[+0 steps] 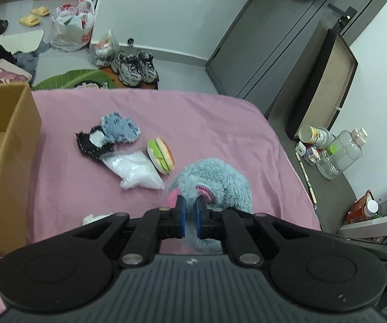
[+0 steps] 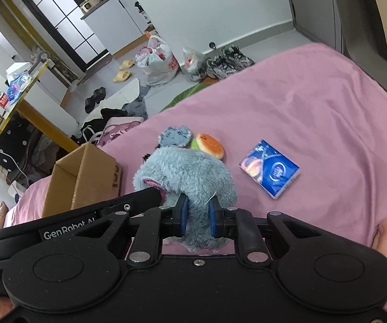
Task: Organize soft objects
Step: 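Lift the grey plush with the right tool and carry it over the box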
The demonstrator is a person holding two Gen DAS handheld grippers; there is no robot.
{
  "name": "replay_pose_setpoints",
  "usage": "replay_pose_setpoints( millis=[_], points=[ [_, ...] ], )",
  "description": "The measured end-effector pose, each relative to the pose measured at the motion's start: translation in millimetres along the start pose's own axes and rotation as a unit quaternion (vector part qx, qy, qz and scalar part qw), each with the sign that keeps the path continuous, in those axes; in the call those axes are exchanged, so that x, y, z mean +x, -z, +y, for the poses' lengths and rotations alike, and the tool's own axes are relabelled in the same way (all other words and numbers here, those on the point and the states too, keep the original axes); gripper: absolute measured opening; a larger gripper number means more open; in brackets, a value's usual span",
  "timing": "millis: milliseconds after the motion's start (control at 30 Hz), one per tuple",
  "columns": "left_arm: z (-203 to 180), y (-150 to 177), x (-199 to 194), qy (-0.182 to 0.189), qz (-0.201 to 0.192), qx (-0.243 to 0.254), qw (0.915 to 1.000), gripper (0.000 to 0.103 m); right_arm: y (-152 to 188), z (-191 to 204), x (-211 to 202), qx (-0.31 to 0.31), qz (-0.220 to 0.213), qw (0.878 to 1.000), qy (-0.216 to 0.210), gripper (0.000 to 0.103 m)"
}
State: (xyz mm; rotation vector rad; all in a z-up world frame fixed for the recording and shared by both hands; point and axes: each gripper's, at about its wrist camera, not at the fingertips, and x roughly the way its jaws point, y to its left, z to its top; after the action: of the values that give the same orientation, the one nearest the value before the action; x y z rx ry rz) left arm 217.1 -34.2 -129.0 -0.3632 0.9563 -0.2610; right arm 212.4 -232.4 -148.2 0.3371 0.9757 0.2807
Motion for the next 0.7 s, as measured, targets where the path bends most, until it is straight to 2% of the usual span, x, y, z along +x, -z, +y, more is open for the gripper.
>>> replay_pose_setpoints(
  millis=[367,700],
  points=[
    [25,-16,-41,-0.008,-0.043,0.0,0.9991,0.006,-10,52,1,-0.03,-0.022,0.999,-0.015,0.016],
    [68,-26,-70,-0.018,-0.072,-0.024,0.997,0.006,-11,104,18,-0.063,-0.024,0.997,-0.028,0.016]
  ],
)
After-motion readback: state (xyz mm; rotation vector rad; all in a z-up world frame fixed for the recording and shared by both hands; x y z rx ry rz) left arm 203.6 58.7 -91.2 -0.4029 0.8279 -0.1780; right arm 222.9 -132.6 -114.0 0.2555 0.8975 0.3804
